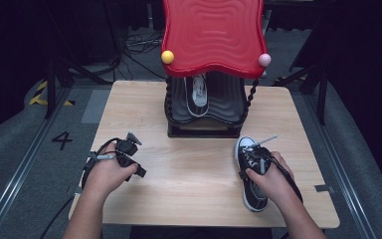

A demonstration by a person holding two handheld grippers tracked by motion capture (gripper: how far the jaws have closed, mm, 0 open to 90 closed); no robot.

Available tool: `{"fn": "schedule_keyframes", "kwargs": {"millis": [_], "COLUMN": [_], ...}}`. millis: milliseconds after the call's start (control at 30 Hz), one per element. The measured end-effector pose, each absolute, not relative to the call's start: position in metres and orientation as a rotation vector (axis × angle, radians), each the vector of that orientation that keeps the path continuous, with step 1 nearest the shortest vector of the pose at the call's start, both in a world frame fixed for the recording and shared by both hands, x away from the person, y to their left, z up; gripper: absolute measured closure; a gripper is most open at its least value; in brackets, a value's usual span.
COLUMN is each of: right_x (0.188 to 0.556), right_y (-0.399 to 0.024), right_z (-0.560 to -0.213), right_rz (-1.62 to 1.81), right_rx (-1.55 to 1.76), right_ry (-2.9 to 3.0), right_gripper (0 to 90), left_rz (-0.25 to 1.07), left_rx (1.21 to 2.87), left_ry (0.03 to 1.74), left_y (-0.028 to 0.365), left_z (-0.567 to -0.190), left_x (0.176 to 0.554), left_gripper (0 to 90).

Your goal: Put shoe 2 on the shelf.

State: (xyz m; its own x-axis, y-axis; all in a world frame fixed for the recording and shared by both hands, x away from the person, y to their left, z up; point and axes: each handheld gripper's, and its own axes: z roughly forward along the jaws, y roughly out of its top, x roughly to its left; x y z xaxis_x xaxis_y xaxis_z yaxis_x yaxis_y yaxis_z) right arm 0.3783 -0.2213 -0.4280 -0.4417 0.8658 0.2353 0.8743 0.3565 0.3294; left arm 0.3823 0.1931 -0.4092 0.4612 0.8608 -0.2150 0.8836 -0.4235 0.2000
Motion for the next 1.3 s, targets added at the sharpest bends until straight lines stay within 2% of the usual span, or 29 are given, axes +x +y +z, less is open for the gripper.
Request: {"fn": "schedule_keyframes", "kwargs": {"millis": [433,733,967,1300], "right_x": [0.379,0.378,0.374,0.371], "right_y": [-0.209,-0.218,-0.228,-0.220], "right_z": [-0.431,-0.426,-0.409,-0.388], "right_rz": [-0.562,-0.574,-0.628,-0.635], "right_rx": [-1.744,-1.695,-1.670,-1.559], "right_ry": [-2.611,-2.615,-2.617,-2.670], "right_gripper": [75.6,86.8,88.0,88.0], "left_rz": [-0.112,-0.114,-0.112,-0.114], "left_rx": [2.443,2.435,2.426,2.418], "left_ry": [1.480,1.485,1.497,1.512], "left_y": [0.187,0.190,0.195,0.198], "left_z": [-0.408,-0.409,-0.409,-0.410], "left_x": [0.382,0.385,0.384,0.383], "left_gripper": [48.1,48.2,48.4,48.4]}}
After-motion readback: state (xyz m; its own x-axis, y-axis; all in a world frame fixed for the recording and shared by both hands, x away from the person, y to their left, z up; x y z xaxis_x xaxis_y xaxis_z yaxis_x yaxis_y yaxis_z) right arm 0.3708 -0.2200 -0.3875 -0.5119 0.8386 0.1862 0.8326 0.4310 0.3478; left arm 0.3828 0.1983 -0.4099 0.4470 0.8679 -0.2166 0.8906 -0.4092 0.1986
